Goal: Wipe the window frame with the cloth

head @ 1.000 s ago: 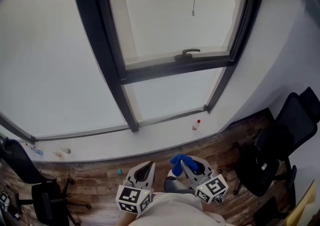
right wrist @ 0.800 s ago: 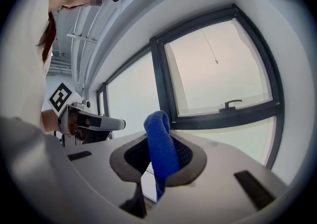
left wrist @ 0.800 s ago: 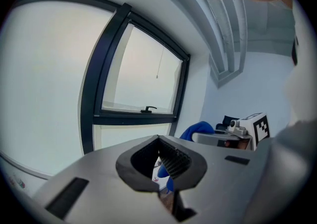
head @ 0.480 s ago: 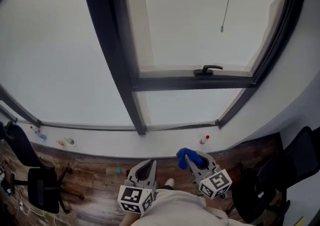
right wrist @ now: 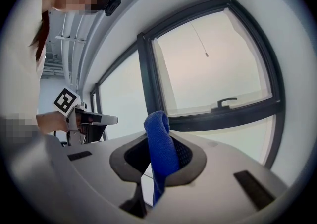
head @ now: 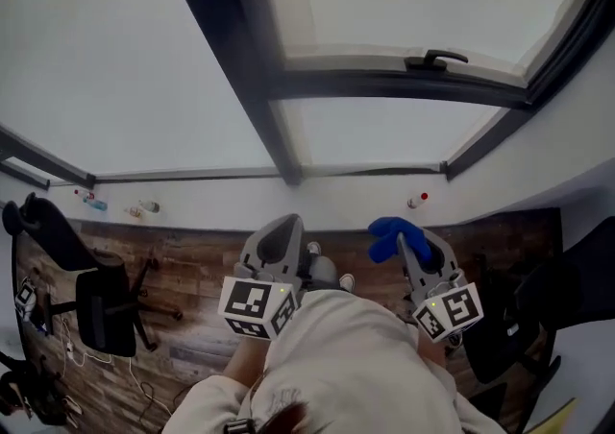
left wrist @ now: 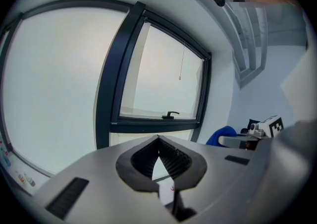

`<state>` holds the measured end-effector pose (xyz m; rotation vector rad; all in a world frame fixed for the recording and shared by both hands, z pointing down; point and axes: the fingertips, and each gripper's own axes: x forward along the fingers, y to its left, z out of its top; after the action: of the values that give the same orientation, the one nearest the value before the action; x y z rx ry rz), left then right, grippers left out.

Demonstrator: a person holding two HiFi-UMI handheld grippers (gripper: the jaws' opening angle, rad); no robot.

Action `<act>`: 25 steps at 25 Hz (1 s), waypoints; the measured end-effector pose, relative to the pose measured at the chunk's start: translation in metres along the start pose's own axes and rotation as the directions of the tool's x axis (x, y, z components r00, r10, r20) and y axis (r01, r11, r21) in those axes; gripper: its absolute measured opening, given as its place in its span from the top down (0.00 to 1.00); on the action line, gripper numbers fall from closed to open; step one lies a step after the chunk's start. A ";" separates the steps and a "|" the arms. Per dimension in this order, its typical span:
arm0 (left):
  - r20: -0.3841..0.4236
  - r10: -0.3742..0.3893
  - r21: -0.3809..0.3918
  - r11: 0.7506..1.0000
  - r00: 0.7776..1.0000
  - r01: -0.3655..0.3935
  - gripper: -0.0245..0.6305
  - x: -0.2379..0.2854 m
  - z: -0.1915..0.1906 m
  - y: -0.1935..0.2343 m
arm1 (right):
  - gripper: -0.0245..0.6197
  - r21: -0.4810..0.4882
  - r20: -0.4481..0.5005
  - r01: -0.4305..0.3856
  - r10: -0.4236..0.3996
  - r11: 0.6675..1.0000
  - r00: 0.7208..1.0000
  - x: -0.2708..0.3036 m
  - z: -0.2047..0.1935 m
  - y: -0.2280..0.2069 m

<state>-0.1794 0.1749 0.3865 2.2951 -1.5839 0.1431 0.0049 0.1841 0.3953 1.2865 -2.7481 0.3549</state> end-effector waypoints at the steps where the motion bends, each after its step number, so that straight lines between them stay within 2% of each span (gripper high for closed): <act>1: 0.002 -0.005 0.007 1.000 1.000 0.005 0.96 0.004 0.004 0.005 | 0.88 0.006 0.005 0.028 -0.028 1.000 1.000 -0.003 0.000 -0.004; 5: 0.013 -0.041 0.018 0.999 0.999 0.041 0.96 0.022 0.017 0.023 | 0.88 0.023 0.008 0.130 -0.131 0.991 0.991 -0.007 -0.001 -0.016; 10: -0.002 -0.109 0.008 0.994 0.994 0.109 0.96 0.049 0.029 0.049 | 0.88 0.039 -0.002 0.203 -0.204 0.978 0.979 0.020 0.002 -0.016; 13: -0.016 -0.135 0.015 0.991 0.991 0.135 0.96 0.060 0.038 0.074 | 0.88 0.051 -0.001 0.214 -0.214 0.976 0.977 0.051 0.007 -0.007; 19: -0.032 -0.138 0.033 0.990 0.990 0.139 0.96 0.081 0.054 0.127 | 0.88 0.051 -0.016 0.202 -0.201 0.978 0.979 0.113 0.014 0.006; 25: -0.051 -0.175 0.005 0.984 0.983 0.175 0.95 0.103 0.054 0.149 | 0.88 0.044 -0.050 0.194 -0.191 0.980 0.980 0.157 0.013 0.005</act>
<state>-0.2848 0.0185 0.3985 2.4053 -1.3519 0.1638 -0.0990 0.0668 0.4098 1.5213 -2.5648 0.4305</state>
